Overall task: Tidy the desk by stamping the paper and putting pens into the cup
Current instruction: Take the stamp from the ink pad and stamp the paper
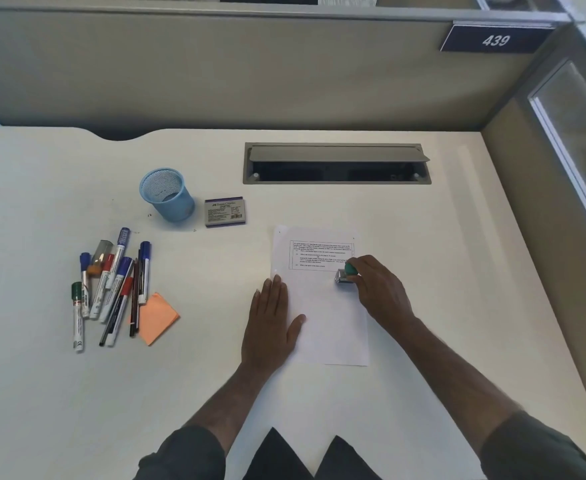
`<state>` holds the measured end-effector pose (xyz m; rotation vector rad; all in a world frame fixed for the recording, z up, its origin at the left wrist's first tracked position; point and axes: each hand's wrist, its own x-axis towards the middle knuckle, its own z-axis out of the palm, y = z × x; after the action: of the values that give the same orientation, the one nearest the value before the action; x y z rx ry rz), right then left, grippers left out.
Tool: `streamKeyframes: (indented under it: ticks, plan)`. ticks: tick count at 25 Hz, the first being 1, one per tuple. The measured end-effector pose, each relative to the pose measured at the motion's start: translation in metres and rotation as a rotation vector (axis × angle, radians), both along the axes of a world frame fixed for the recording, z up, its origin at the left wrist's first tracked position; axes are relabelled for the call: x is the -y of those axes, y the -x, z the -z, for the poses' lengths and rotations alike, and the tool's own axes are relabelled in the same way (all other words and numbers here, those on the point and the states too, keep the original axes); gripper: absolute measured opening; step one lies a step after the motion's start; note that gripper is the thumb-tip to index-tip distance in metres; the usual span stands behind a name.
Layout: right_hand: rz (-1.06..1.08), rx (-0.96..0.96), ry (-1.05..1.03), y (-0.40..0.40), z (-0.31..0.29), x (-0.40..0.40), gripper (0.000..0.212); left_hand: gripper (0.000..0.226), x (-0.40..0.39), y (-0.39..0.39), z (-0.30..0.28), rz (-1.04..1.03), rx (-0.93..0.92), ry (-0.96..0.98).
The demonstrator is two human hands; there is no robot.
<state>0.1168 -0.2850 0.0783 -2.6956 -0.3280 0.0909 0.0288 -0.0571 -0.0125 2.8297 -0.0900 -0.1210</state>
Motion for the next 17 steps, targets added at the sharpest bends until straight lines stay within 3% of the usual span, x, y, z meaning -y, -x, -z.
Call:
streamKeyframes:
  ticks: [8,12,17]
  plan:
    - [-0.039,-0.014,0.076,-0.007,0.006,0.001,0.016,0.074,0.000,0.001,0.000,-0.002,0.013,0.007]
    - [-0.125,0.004,0.316,-0.011,0.008,-0.002,0.026,0.074,0.000,0.000,-0.001,-0.002,0.024,0.022]
    - [-0.220,0.151,0.642,-0.011,0.013,-0.011,0.023,0.073,0.000,0.000,0.000,0.002,0.028,0.028]
